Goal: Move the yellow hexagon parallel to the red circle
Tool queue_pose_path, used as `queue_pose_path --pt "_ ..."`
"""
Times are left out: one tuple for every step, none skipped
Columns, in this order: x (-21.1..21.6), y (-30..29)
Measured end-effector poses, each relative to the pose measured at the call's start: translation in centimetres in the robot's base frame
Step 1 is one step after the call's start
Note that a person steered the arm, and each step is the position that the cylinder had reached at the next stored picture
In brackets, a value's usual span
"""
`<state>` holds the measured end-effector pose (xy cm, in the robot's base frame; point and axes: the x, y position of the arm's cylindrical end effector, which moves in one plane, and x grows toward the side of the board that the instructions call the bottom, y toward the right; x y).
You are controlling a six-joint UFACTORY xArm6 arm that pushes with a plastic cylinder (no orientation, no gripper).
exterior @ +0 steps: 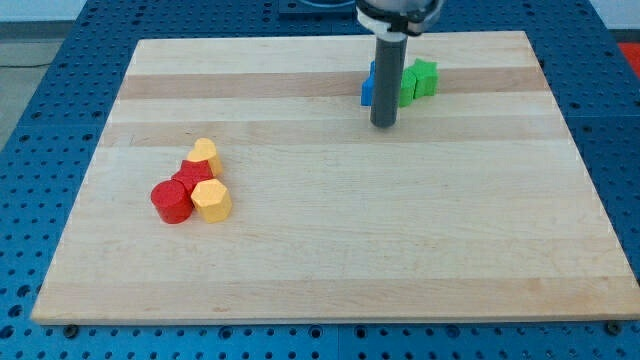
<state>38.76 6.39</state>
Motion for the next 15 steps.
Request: queue_pose_path --pt "5.6 -0.3" --pt "11.0 -1.5" --pt "15.9 -4.1" --pt "17.9 -11.7" --pt "18.0 -19.1" --pt "17.2 -24.4" --pt "15.2 -28.3" --pt "14.2 -30.1" --pt "12.3 -30.0" --pt "11.6 -27.7" --pt "11.6 -23.5" --pt "11.5 -19.9" --pt "11.5 -18.1" --pt "10.7 -15.8" --pt "9.3 -13.9"
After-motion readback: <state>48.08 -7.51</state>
